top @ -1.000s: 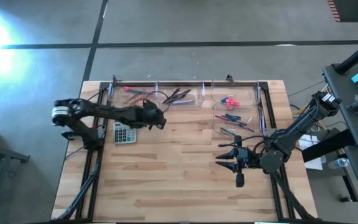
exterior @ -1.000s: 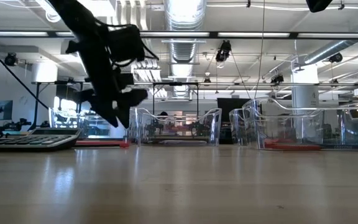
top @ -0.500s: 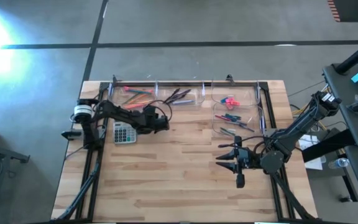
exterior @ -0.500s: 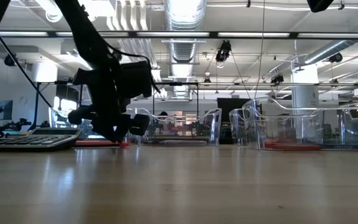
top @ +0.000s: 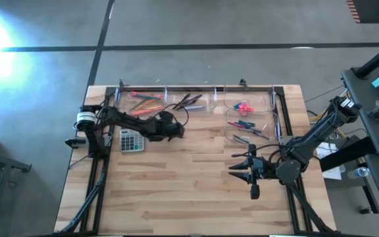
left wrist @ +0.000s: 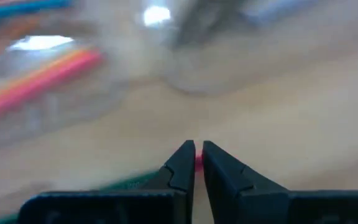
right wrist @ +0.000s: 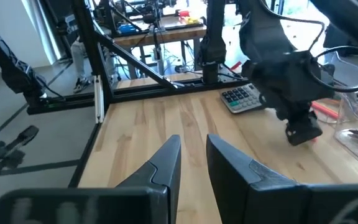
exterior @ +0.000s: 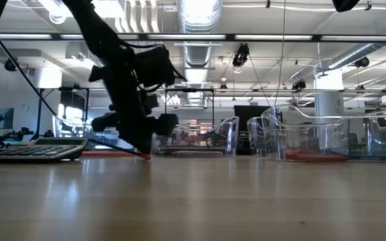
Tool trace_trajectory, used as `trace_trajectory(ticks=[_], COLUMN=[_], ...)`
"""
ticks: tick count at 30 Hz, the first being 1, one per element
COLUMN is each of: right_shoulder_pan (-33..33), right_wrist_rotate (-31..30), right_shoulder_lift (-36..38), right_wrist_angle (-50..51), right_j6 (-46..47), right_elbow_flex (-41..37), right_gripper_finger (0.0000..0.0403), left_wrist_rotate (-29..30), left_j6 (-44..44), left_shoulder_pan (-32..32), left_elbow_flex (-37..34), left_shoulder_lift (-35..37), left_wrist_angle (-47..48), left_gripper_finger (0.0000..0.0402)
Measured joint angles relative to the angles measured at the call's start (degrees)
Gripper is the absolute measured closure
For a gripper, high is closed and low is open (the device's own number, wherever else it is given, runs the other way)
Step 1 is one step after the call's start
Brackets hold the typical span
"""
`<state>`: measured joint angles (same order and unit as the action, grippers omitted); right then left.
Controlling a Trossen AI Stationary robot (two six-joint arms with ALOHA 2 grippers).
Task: Sort crayons/erasers/pens/pencils in bins
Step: Put the green pencil into the top left transparent bin
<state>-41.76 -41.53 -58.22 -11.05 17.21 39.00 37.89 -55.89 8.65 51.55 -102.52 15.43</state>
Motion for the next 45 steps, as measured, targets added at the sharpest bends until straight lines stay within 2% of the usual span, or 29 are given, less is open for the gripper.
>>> trace_trajectory(ticks=[3, 10, 14, 17, 21, 24, 28, 37, 41, 45], right_shoulder_pan=[0.0, 0.0, 0.0, 0.0, 0.0, 0.0, 0.0, 0.0, 0.0, 0.0], right_wrist_rotate=[-0.01, 0.0, 0.02, 0.02, 0.02, 0.02, 0.04, 1.11, 1.17, 1.26], right_shoulder_lift=[0.0, 0.0, 0.0, 0.0, -0.01, -0.02, -0.02, 0.0, 0.0, -0.02], right_wrist_angle=[0.02, 0.02, 0.04, 0.03, -0.36, -0.42, -0.83, -0.81, -0.81, -0.82], right_j6=[0.0, 0.13, 0.15, 0.15, 0.76, 0.84, 0.85, 0.81, 0.82, 0.81], right_elbow_flex=[0.0, 0.0, -0.02, -0.02, -0.02, -0.02, -0.02, -0.02, -0.02, -0.02], right_gripper_finger=[0.0335, 0.0335, 0.0335, 0.0335, 0.0335, 0.0335, 0.0335, 0.0335, 0.0335, 0.0335], left_wrist_rotate=[-3.84, -3.22, -4.17, -9.12, -15.32, -13.76, -7.49, -5.56, -1.33, -1.23], left_j6=[2.02, 7.18, 15.33, 20.42, 21.65, 18.38, 15.85, 9.98, 10.07, 9.8], left_shoulder_pan=[-1.99, -5.06, -5.22, -3.26, 0.62, 1.6, 1.63, 1.7, 1.91, 2.44], left_elbow_flex=[1.19, 5.08, 5.84, 6.39, 7.69, 7.91, 7.79, 7.35, 7.45, 7.35], left_shoulder_lift=[0.34, 3.85, 6.97, 8.95, 8.66, 7.08, 4.7, -0.42, -2.09, -2.85], left_wrist_angle=[-2.23, -1.61, -0.92, 0.17, 3.84, 2.94, 2.68, 3.53, 3.63, 3.57], left_gripper_finger=[0.0384, 0.0384, 0.0384, 0.0376, 0.0337, 0.0301, 0.0274, 0.0272, 0.0272, 0.0272])
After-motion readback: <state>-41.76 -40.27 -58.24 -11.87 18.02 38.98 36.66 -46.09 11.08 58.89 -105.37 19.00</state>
